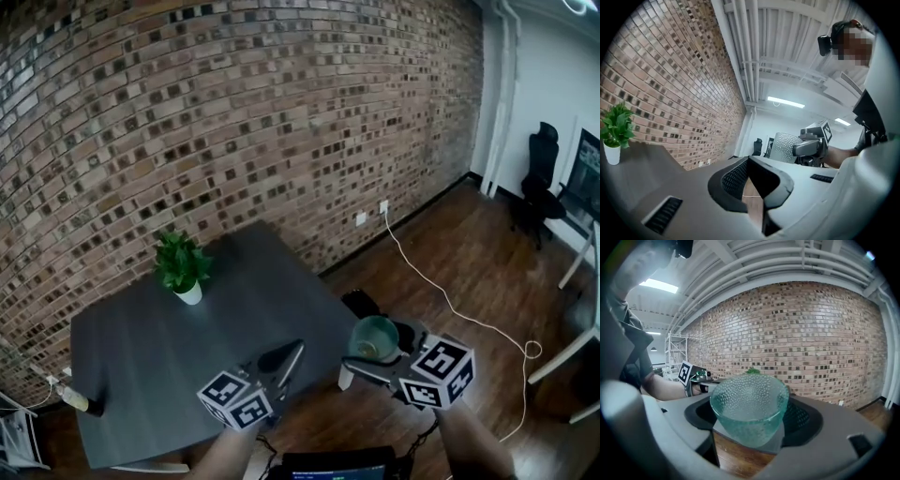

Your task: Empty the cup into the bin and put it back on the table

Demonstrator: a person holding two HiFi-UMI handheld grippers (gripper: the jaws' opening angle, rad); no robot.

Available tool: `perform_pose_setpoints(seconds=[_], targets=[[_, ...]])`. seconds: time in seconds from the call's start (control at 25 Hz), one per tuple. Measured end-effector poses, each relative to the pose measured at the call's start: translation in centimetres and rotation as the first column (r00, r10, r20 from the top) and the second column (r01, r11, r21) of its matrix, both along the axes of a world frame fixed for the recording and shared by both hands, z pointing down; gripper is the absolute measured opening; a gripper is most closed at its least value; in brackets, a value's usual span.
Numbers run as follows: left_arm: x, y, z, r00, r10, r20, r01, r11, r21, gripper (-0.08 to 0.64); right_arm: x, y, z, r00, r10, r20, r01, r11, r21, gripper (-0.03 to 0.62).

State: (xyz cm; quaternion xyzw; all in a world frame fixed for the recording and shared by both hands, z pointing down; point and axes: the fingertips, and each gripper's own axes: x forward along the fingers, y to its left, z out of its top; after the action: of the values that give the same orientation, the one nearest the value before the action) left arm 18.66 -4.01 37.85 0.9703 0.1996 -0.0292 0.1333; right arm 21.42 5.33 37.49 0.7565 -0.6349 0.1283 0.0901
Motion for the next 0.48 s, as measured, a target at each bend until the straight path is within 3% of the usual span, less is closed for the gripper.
perform_pose_setpoints(seconds=[0.48], targets=[[10.4,4.0,0.0,0.995,0.095,-0.011,-0.095,0.995,0.022,-0.009,9.4,3.9,1.6,0.996,0.090,0.017,-0.090,0.996,-0.022,0.399]])
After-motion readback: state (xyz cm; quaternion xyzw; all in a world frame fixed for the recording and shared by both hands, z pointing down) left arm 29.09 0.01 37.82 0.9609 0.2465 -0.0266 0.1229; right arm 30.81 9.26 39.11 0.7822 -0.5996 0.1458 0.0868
